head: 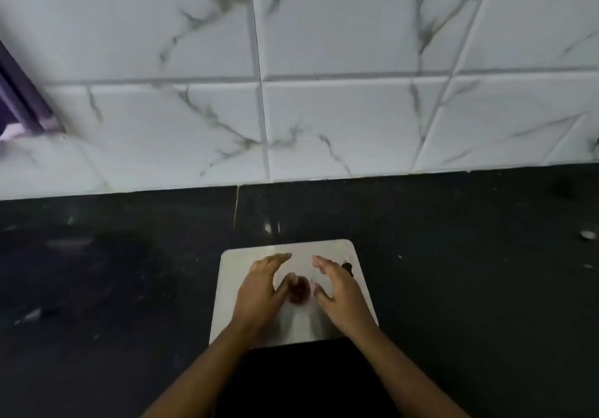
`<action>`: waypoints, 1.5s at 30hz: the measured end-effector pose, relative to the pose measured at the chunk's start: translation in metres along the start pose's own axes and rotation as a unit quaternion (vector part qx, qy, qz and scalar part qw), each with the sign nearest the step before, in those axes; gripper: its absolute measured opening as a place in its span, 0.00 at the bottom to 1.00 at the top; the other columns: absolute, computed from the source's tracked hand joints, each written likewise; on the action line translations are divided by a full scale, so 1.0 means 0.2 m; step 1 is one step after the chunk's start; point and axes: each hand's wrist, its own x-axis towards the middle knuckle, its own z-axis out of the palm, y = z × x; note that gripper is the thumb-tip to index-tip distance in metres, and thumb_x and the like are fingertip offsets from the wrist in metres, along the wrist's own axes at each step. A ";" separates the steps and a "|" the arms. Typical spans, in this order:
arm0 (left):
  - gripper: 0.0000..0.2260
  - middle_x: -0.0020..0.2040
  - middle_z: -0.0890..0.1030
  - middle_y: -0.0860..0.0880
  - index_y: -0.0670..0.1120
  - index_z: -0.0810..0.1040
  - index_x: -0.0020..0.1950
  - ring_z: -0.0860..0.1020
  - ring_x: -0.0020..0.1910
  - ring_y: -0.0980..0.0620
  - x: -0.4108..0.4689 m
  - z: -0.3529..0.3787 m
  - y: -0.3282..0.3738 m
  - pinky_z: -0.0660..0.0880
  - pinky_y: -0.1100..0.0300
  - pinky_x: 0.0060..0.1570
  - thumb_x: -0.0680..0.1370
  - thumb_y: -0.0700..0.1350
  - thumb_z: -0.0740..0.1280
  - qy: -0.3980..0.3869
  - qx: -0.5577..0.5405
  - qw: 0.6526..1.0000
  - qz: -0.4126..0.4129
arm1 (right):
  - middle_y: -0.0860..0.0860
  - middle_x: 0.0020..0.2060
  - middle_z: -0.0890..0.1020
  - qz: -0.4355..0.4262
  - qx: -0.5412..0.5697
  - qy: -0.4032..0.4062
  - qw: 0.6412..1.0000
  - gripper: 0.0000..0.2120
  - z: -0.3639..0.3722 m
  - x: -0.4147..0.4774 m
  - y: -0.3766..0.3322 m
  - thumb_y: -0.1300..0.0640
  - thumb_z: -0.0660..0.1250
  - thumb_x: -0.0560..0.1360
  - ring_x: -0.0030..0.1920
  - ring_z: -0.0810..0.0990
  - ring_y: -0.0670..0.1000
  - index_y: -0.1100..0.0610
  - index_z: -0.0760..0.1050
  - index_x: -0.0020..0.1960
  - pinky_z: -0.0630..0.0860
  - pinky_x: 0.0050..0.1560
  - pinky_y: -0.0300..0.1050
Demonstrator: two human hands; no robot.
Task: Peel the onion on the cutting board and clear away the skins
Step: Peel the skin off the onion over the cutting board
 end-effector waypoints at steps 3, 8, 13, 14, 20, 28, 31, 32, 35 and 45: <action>0.22 0.67 0.75 0.51 0.52 0.69 0.70 0.70 0.64 0.53 -0.04 0.06 -0.05 0.65 0.62 0.63 0.77 0.51 0.66 -0.088 -0.016 0.995 -0.050 | 0.48 0.66 0.71 0.059 -0.005 -0.071 0.996 0.28 0.06 -0.02 0.07 0.59 0.68 0.73 0.67 0.68 0.46 0.50 0.64 0.70 0.62 0.67 0.36; 0.24 0.59 0.76 0.56 0.53 0.72 0.68 0.71 0.57 0.57 -0.03 0.10 -0.08 0.64 0.73 0.54 0.73 0.52 0.71 -0.086 -0.051 0.994 -0.043 | 0.49 0.64 0.74 0.031 -0.097 -0.057 0.993 0.28 0.13 0.00 0.12 0.52 0.69 0.72 0.64 0.68 0.51 0.51 0.65 0.70 0.65 0.63 0.44; 0.18 0.53 0.79 0.56 0.52 0.78 0.61 0.75 0.49 0.60 0.04 0.10 -0.04 0.71 0.71 0.52 0.72 0.50 0.73 -0.098 -0.089 0.989 -0.060 | 0.50 0.59 0.78 0.021 -0.088 -0.021 0.996 0.23 0.16 0.05 0.13 0.52 0.69 0.72 0.59 0.72 0.52 0.52 0.70 0.66 0.68 0.58 0.46; 0.16 0.51 0.79 0.58 0.52 0.79 0.59 0.76 0.47 0.61 0.06 0.09 -0.04 0.70 0.75 0.48 0.72 0.49 0.73 -0.099 -0.109 0.986 -0.075 | 0.50 0.58 0.79 0.022 -0.064 -0.018 0.998 0.23 0.16 0.05 0.13 0.53 0.70 0.71 0.58 0.73 0.51 0.53 0.72 0.65 0.69 0.58 0.46; 0.10 0.45 0.84 0.44 0.43 0.80 0.55 0.81 0.40 0.50 0.12 0.03 -0.03 0.78 0.62 0.37 0.77 0.45 0.67 -0.137 -0.332 0.900 -0.247 | 0.49 0.55 0.79 0.059 0.124 -0.041 0.990 0.20 0.08 0.11 0.08 0.58 0.73 0.70 0.51 0.79 0.44 0.56 0.75 0.61 0.76 0.54 0.35; 0.15 0.37 0.83 0.45 0.42 0.80 0.50 0.80 0.32 0.54 0.14 -0.02 0.01 0.78 0.66 0.30 0.78 0.52 0.63 -0.151 -0.526 0.738 -0.395 | 0.49 0.53 0.81 0.088 0.200 -0.057 0.974 0.19 0.03 0.18 0.00 0.59 0.74 0.69 0.50 0.81 0.46 0.53 0.77 0.59 0.77 0.51 0.35; 0.16 0.36 0.84 0.44 0.41 0.79 0.50 0.81 0.30 0.54 0.14 -0.03 0.03 0.78 0.66 0.29 0.78 0.54 0.62 -0.160 -0.559 0.693 -0.425 | 0.50 0.49 0.82 0.098 0.206 -0.052 0.972 0.14 -0.01 0.20 -0.02 0.60 0.72 0.70 0.49 0.81 0.46 0.55 0.80 0.56 0.78 0.50 0.38; 0.17 0.36 0.84 0.43 0.41 0.79 0.50 0.81 0.29 0.54 0.14 -0.03 0.04 0.77 0.66 0.28 0.78 0.54 0.62 -0.161 -0.568 0.682 -0.432 | 0.51 0.48 0.83 0.110 0.221 -0.053 0.968 0.14 -0.02 0.21 -0.02 0.61 0.72 0.71 0.48 0.82 0.46 0.57 0.80 0.56 0.79 0.48 0.39; 0.17 0.38 0.84 0.41 0.40 0.79 0.51 0.82 0.30 0.53 0.14 -0.04 0.05 0.78 0.65 0.28 0.77 0.54 0.63 -0.163 -0.582 0.663 -0.442 | 0.52 0.46 0.83 0.138 0.243 -0.060 0.958 0.13 -0.05 0.22 -0.04 0.62 0.71 0.71 0.43 0.82 0.43 0.62 0.80 0.55 0.80 0.44 0.36; 0.10 0.41 0.84 0.47 0.44 0.81 0.50 0.83 0.39 0.52 0.14 -0.02 0.08 0.79 0.65 0.37 0.78 0.48 0.64 -0.160 -0.546 0.727 -0.385 | 0.53 0.45 0.86 0.099 0.115 -0.022 0.988 0.12 -0.09 0.21 -0.07 0.58 0.73 0.70 0.42 0.84 0.44 0.59 0.82 0.53 0.80 0.51 0.41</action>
